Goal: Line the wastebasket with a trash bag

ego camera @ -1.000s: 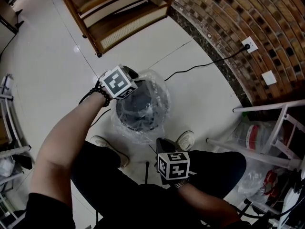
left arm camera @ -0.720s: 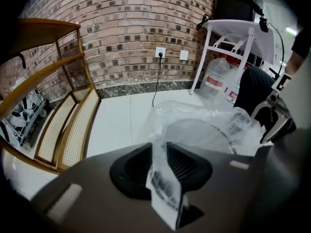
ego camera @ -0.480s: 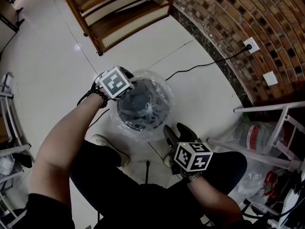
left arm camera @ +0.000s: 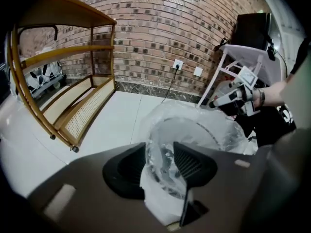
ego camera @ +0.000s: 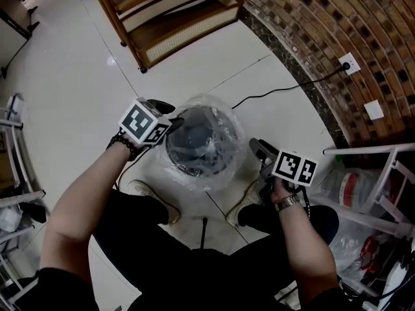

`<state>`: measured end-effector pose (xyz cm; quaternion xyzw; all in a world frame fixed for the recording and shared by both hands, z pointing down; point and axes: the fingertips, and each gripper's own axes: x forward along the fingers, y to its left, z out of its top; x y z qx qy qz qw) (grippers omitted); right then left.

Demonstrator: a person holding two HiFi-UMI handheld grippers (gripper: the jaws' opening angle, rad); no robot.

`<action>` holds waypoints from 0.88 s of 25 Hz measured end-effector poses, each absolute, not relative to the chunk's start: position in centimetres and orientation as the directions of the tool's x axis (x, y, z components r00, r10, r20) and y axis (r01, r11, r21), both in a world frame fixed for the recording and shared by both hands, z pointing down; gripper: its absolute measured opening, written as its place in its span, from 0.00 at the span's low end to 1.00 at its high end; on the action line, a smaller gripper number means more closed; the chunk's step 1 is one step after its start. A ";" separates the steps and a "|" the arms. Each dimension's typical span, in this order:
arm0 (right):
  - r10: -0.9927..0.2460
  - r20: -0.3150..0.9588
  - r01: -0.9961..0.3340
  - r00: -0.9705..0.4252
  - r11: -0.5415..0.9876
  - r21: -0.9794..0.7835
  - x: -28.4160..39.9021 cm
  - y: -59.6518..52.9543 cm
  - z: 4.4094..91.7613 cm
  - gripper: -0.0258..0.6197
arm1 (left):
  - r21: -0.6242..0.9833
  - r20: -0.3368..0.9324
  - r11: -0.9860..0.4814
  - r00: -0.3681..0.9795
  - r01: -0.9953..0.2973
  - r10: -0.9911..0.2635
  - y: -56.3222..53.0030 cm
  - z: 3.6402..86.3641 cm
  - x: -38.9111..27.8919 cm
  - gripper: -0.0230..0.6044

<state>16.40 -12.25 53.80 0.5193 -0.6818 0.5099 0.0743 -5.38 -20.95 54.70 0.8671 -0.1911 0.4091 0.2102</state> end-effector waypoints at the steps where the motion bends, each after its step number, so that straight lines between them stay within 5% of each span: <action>1: -0.609 0.616 -0.739 -0.500 -0.071 -0.670 15.9 -12.6 54.3 0.28 | 0.218 0.791 -0.829 0.591 -0.514 -0.158 -20.4 54.8 -6.0 0.34; 6: -0.486 0.553 -0.587 -0.677 -0.097 -0.804 12.8 -13.5 56.1 0.28 | 0.292 0.819 -0.771 0.564 -0.567 -0.104 -17.3 56.2 -8.3 0.34; 9: -0.463 0.595 -0.634 -0.657 -0.087 -0.768 12.6 -13.7 56.7 0.04 | 0.340 0.830 -0.735 0.555 -0.586 -0.059 -15.9 57.2 -8.9 0.34; 22: -0.553 0.714 -0.848 -0.429 -0.024 -0.529 17.1 -14.1 54.9 0.05 | 0.392 0.835 -0.692 0.551 -0.606 -0.010 -15.0 58.6 -9.0 0.20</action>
